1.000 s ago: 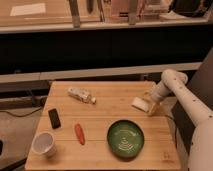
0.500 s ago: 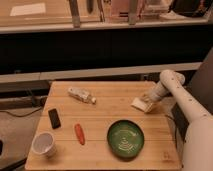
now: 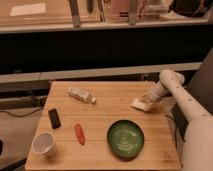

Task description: Place the white sponge in the ceramic bowl

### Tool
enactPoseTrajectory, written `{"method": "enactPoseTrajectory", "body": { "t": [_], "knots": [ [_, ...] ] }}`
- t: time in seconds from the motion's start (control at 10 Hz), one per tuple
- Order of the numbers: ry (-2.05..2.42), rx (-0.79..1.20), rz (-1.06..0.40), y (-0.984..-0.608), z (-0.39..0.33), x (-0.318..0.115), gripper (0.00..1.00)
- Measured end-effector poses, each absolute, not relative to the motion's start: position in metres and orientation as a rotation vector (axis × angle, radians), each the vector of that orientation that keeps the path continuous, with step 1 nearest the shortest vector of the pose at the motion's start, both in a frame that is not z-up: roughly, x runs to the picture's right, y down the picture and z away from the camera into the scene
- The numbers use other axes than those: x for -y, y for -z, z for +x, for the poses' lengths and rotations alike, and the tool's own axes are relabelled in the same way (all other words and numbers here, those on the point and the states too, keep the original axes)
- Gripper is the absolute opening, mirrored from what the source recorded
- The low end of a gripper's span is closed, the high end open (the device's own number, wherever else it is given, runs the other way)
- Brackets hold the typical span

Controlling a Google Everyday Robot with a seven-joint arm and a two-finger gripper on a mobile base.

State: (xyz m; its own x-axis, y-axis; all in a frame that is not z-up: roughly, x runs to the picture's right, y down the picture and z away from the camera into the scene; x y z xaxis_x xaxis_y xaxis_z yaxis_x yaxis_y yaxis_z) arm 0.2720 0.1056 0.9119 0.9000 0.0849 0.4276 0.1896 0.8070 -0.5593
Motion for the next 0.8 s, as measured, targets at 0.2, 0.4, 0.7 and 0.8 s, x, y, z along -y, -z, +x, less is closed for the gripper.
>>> {"method": "enactPoseTrajectory", "body": {
  "t": [0.2, 0.4, 0.7, 0.8],
  "knots": [
    [0.068, 0.465, -0.625, -0.903, 0.268, -0.102, 0.0],
    [0.084, 0.477, -0.611, -0.892, 0.259, -0.097, 0.0],
    [0.105, 0.5, -0.587, -0.871, 0.246, -0.087, 0.0],
    [0.111, 0.506, -0.579, -0.863, 0.243, -0.083, 0.0]
  ]
}}
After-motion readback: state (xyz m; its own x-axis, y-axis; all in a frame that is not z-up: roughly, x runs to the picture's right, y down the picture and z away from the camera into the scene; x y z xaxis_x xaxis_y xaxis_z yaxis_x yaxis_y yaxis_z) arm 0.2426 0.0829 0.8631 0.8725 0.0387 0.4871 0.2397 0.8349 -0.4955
